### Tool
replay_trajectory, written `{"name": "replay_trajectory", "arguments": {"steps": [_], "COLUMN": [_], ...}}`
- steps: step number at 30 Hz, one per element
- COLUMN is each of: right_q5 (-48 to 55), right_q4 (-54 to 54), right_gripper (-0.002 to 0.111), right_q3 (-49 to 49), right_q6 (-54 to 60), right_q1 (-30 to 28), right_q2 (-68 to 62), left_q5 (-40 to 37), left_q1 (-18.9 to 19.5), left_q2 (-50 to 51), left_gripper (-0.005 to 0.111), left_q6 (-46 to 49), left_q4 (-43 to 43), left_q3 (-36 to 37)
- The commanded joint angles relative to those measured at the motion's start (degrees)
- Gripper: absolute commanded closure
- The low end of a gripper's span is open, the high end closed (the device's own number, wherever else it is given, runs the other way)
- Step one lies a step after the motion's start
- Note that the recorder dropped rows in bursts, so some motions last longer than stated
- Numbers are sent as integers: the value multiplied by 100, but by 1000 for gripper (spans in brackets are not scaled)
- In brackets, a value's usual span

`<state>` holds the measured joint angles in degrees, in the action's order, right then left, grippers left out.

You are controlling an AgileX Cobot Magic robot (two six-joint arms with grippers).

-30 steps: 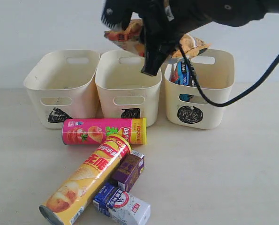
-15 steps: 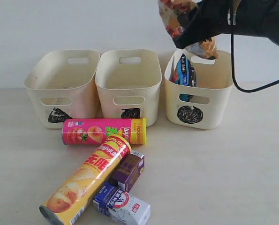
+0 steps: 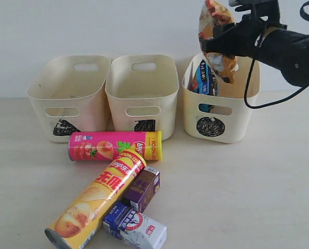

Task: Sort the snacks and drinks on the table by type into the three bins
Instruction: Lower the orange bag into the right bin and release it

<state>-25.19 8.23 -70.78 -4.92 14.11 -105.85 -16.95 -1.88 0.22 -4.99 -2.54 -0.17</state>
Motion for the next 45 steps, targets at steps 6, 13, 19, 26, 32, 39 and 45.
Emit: {"name": "replay_trajectory", "arguments": {"steps": [6,13,19,26,32,39,45], "right_q5": [-665,-772,-806,-840,-362,852,1990], "right_q4": [-1644,-2311,-2311,-2296,-2296,-2296,-2296], "right_gripper": [109,86,37,29,37,90,108], "right_q3": [-9,-9,-9,-9,-9,-9,-19], "right_q6": [589,589,589,602,1274,2335,3056], "right_q1": [-42,-42,-42,-42,-42,-42,-42], "right_q2": [-341,-613,-679,-679,-459,236,761], "left_q5": [23,23,23,23,23,23,23], "left_q1": [17,17,17,17,17,17,17], "left_q2": [-22,-22,-22,-22,-22,-22,-22], "left_gripper": [102,102,102,102,102,102,102], "left_q6": [5,5,5,5,5,5,5], "left_q4": [19,19,19,19,19,19,19], "left_q3": [17,17,17,17,17,17,17]}}
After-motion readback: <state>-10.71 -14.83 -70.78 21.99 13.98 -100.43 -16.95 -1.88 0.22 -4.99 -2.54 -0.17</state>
